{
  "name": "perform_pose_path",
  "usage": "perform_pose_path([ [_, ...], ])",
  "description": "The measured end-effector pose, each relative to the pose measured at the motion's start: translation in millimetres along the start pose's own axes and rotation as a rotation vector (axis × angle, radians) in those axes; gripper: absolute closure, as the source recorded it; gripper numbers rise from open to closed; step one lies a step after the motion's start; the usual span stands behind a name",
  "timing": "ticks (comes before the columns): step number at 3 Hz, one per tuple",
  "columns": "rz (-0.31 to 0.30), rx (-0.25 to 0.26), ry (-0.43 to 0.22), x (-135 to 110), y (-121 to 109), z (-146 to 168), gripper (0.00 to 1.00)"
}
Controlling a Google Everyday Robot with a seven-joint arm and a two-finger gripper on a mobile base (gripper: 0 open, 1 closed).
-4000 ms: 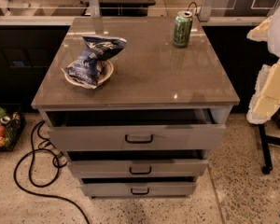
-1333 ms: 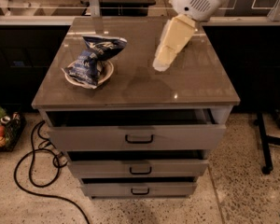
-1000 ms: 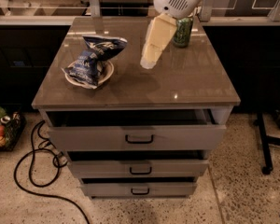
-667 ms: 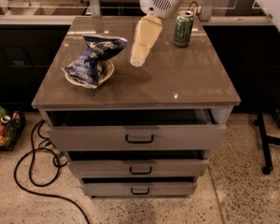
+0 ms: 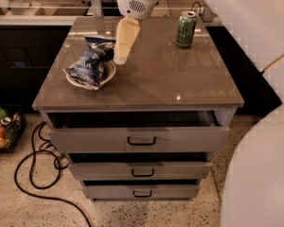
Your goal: Pick blue chip bag from paper bowl and place on counter
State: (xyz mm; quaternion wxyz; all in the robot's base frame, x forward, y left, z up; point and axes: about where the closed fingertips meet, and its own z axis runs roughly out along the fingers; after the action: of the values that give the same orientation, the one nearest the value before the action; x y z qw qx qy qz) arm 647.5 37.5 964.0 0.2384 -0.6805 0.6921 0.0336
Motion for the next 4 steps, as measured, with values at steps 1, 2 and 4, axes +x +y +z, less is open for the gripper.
perform_pose_path([
  [1,-0.027,0.006,0.010,-11,-10,16,0.00],
  [2,-0.034,0.001,-0.009,-21,-11,29,0.00],
  [4,-0.047,-0.003,-0.022,-33,6,69,0.00],
])
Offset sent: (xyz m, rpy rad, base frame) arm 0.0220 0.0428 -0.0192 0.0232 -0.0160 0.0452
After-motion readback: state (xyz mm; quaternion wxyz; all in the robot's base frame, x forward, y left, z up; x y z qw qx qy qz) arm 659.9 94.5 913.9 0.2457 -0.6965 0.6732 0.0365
